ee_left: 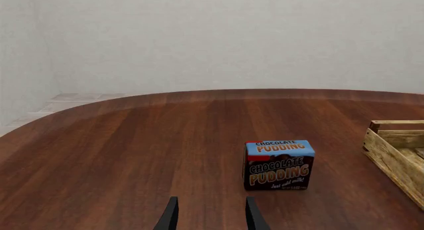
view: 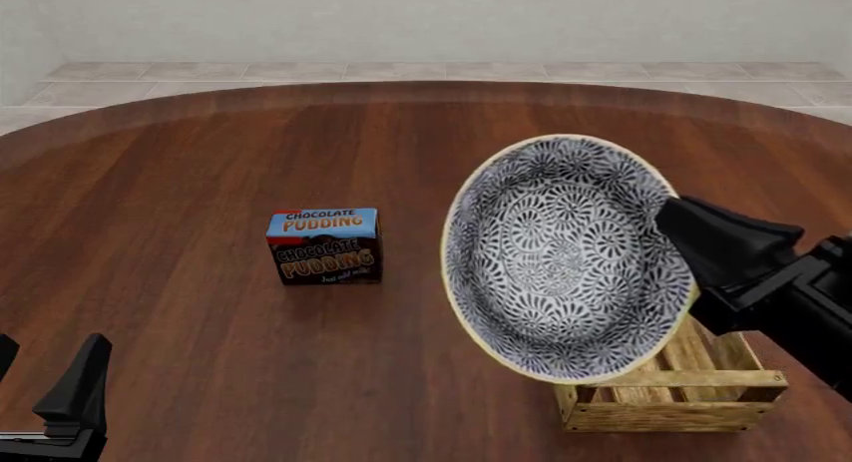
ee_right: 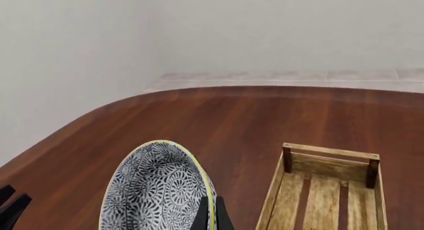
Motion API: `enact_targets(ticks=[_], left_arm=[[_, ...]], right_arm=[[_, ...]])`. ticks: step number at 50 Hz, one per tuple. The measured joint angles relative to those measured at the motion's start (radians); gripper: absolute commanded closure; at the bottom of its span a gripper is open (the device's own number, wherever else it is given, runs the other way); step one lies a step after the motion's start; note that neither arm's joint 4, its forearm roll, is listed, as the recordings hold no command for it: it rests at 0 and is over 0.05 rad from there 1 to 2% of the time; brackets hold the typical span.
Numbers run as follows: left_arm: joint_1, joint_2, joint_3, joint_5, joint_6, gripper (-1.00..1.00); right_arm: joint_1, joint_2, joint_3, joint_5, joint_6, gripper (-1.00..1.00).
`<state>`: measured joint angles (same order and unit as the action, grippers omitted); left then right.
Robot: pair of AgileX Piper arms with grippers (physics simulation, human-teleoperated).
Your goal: Pick up the bowl on the left and put it in the tray.
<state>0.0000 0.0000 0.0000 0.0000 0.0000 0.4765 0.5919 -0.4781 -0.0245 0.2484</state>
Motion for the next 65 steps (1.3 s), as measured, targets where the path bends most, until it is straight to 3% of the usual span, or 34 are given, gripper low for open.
enact_targets(ticks=[65], left_arm=[[0.000, 0.000, 0.000, 0.000, 0.000, -1.00]], right_arm=[[-0.148, -0.056, 0.073, -0.022, 0.067, 1.00]])
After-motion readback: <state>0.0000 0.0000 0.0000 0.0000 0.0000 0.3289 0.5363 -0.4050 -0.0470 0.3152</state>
